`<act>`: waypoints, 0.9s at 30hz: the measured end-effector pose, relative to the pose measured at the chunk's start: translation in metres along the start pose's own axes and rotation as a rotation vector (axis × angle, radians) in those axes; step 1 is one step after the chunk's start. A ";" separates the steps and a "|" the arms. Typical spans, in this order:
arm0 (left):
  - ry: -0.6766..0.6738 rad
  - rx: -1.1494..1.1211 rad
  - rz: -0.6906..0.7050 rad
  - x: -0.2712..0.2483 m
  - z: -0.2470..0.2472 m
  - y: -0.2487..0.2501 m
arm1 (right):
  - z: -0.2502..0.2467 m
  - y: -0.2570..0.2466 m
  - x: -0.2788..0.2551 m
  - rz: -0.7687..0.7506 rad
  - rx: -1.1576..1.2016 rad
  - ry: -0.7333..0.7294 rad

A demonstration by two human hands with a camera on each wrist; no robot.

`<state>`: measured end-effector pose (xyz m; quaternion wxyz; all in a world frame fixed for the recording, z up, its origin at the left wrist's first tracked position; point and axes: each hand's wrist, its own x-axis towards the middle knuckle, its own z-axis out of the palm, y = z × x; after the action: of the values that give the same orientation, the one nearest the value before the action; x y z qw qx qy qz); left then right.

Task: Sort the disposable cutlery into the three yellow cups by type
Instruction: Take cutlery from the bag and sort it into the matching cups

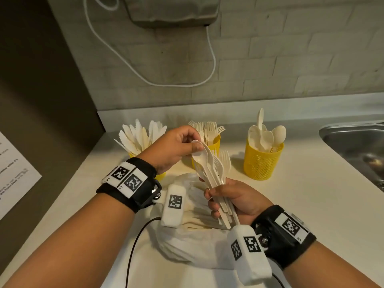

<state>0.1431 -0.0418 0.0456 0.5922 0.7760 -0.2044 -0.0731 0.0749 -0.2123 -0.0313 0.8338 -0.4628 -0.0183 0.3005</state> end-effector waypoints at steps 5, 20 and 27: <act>-0.004 -0.009 0.008 0.007 0.008 0.008 | -0.004 -0.001 -0.003 -0.025 0.017 0.004; 0.318 0.324 0.425 0.098 0.109 0.040 | -0.063 -0.029 -0.087 -0.364 0.284 0.213; 0.086 0.800 0.360 0.110 0.142 -0.003 | -0.066 -0.026 -0.098 -0.358 0.269 0.222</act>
<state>0.1927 -0.2119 0.0159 0.2566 0.8985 -0.3238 0.1485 0.0280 -0.3234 -0.0244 0.9248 -0.3672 0.0318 0.0949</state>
